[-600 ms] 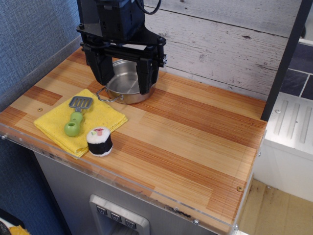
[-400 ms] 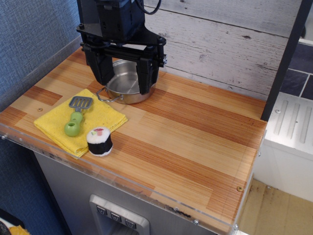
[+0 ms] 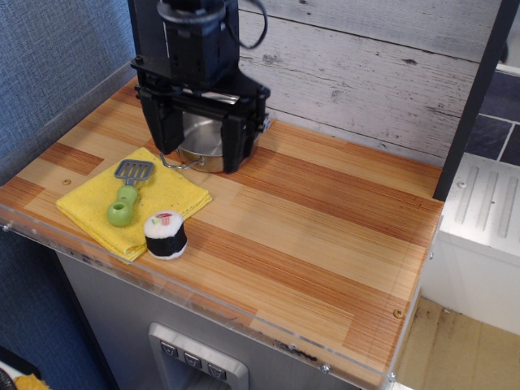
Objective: Put the vessel on the right edge of the table.
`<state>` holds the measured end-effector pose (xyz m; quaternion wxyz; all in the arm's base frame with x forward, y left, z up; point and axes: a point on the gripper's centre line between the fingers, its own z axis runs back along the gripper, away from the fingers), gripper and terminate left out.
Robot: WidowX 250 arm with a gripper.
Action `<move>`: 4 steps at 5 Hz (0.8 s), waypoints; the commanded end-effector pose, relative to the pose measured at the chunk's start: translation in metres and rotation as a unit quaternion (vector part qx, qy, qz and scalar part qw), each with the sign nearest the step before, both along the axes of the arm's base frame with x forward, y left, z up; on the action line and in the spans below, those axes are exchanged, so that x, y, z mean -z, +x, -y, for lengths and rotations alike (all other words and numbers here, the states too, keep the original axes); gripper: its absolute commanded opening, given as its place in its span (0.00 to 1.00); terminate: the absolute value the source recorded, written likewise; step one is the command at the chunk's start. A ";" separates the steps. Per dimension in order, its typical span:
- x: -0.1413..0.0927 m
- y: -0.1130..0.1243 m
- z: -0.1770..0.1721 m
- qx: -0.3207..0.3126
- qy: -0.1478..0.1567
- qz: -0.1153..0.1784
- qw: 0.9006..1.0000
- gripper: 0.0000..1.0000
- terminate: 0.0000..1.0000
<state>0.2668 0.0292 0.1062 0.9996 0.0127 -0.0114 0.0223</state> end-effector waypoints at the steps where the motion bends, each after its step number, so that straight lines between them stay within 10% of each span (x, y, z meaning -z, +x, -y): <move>1: -0.008 0.051 -0.010 0.046 0.046 0.034 0.997 1.00 0.00; 2: -0.003 0.071 -0.013 0.062 0.031 0.075 0.995 1.00 0.00; 4: 0.037 0.088 -0.029 0.059 0.050 0.065 0.995 1.00 0.00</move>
